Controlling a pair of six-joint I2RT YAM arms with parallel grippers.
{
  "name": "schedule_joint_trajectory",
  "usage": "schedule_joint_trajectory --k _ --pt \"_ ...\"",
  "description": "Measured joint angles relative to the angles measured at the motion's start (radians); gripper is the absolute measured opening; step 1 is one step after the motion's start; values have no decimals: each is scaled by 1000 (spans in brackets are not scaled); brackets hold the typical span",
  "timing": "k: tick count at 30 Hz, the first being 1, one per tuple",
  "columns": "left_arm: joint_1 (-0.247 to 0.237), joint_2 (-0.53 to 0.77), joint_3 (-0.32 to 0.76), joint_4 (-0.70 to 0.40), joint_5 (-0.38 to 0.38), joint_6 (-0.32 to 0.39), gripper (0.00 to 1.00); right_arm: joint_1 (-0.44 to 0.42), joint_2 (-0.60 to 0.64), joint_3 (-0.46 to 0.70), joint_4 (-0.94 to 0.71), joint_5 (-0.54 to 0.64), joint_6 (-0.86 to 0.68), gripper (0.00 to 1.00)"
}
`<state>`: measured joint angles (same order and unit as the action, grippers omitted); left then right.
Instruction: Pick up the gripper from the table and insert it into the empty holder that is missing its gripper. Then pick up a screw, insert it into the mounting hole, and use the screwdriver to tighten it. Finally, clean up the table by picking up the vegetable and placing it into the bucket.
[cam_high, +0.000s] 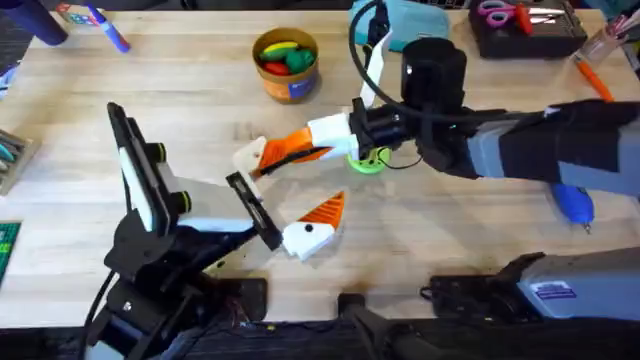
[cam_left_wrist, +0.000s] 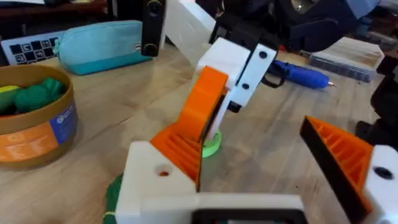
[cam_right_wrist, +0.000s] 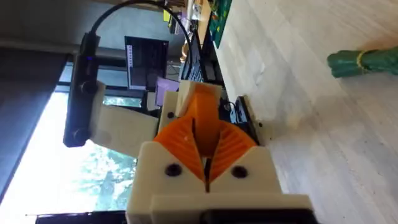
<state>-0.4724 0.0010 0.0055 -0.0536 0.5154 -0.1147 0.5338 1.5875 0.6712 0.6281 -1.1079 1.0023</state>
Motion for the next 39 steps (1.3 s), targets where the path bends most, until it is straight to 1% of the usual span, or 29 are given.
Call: schedule_joint_trajectory --k 7,12,17,35,39 --pt "0 6 0 0 34 -1 992 -5 0 0 -3 5 9 11" --pt "0 6 0 1 76 -2 992 -2 0 0 -6 0 16 11" --pt "6 5 0 0 95 -7 992 -2 0 0 -22 -12 16 11" --pt "6 5 0 0 102 -18 992 0 0 1 -34 -15 15 11" --pt "6 5 0 0 102 -17 992 0 0 1 -41 -15 19 78"
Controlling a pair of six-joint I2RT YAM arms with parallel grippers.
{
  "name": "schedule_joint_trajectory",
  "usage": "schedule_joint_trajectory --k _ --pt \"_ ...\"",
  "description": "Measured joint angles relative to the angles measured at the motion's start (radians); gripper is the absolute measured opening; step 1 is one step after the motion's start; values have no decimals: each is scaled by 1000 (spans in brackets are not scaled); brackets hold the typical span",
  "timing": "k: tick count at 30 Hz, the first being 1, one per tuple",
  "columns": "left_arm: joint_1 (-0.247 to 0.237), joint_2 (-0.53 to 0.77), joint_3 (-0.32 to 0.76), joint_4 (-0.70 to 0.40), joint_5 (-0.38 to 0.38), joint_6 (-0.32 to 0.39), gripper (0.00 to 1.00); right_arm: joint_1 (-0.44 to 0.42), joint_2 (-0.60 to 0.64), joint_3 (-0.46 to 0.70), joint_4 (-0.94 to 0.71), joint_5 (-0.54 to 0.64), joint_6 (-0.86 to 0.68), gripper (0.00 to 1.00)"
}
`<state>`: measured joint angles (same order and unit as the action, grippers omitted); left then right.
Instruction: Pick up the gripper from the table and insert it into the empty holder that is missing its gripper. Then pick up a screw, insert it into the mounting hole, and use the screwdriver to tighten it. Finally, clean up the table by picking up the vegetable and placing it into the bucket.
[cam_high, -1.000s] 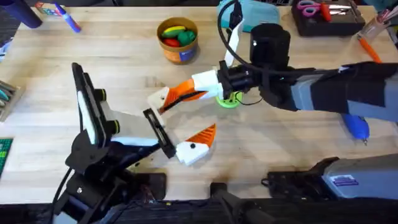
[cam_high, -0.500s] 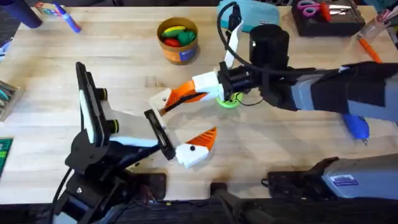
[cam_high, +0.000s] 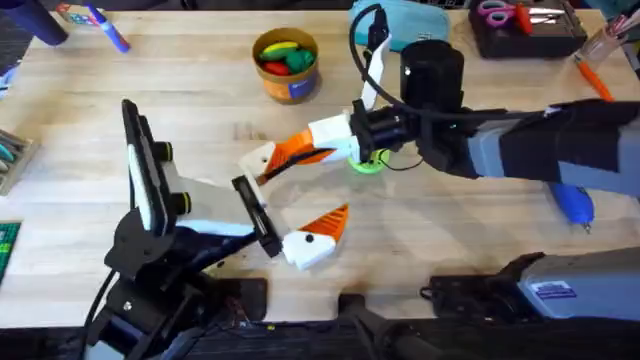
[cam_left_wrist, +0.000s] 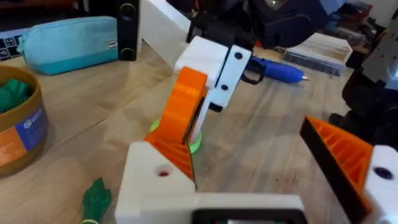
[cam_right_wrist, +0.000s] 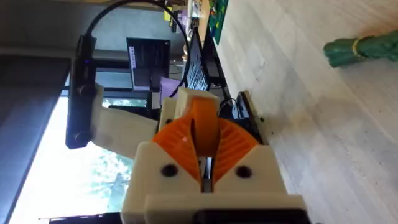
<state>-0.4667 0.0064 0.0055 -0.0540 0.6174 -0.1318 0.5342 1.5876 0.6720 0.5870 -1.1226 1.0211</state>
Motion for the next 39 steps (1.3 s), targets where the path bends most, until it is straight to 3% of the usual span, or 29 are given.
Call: schedule_joint_trajectory --k 18,24,35,39 --pt "0 0 0 0 29 11 992 -13 0 0 -4 -34 0 144" --pt "-8 0 0 -1 85 22 992 -17 0 0 -5 -46 0 175" --pt "-12 -1 0 -1 101 42 992 -20 1 0 -13 -41 0 453" --pt "-12 -1 0 0 101 47 992 -20 1 0 -14 -41 0 477"
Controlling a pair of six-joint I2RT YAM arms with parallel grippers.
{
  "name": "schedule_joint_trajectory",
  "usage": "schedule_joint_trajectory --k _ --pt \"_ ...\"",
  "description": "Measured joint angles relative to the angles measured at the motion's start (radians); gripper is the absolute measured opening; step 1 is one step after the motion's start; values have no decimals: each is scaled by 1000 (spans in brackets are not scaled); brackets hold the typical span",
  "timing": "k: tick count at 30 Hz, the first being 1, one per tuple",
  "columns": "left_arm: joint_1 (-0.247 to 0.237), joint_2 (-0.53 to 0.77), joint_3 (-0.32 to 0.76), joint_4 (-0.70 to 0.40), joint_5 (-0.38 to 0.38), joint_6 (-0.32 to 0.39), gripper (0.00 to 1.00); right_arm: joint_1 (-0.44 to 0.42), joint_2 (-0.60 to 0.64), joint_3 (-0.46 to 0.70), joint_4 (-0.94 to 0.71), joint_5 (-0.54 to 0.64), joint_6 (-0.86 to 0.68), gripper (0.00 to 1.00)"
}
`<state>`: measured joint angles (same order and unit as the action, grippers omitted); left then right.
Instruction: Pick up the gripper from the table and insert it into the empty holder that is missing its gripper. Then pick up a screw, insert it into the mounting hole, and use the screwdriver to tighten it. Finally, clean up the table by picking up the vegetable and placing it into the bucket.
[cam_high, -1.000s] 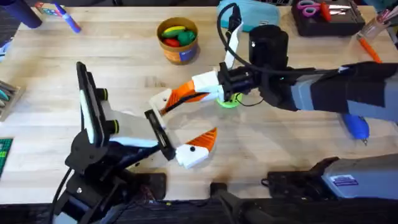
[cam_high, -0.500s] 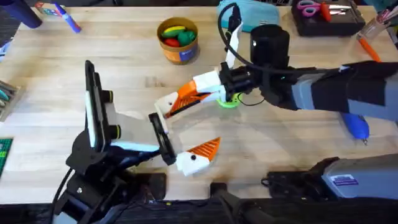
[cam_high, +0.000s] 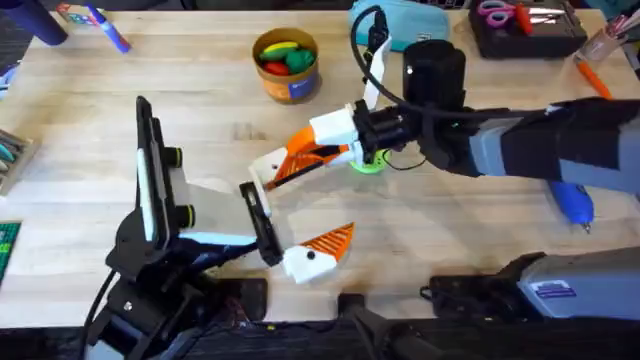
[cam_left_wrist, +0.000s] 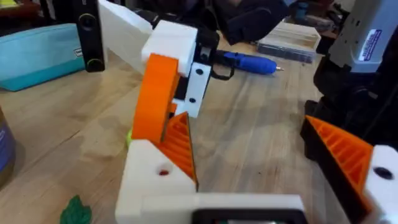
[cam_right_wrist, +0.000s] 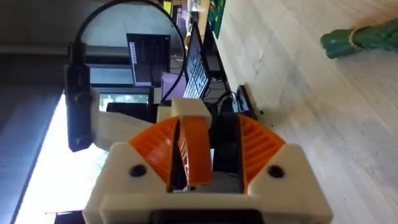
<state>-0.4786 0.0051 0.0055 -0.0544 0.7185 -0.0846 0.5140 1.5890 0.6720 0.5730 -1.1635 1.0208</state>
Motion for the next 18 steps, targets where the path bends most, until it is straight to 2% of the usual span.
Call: schedule_joint_trajectory --k 11,14,18 --pt "-7 0 0 -3 52 1 992 -32 0 0 6 0 0 555" --pt "-7 0 0 -3 55 1 992 -35 0 0 6 1 2 655" --pt "-7 0 0 -3 56 1 992 -35 0 0 6 2 1 715"
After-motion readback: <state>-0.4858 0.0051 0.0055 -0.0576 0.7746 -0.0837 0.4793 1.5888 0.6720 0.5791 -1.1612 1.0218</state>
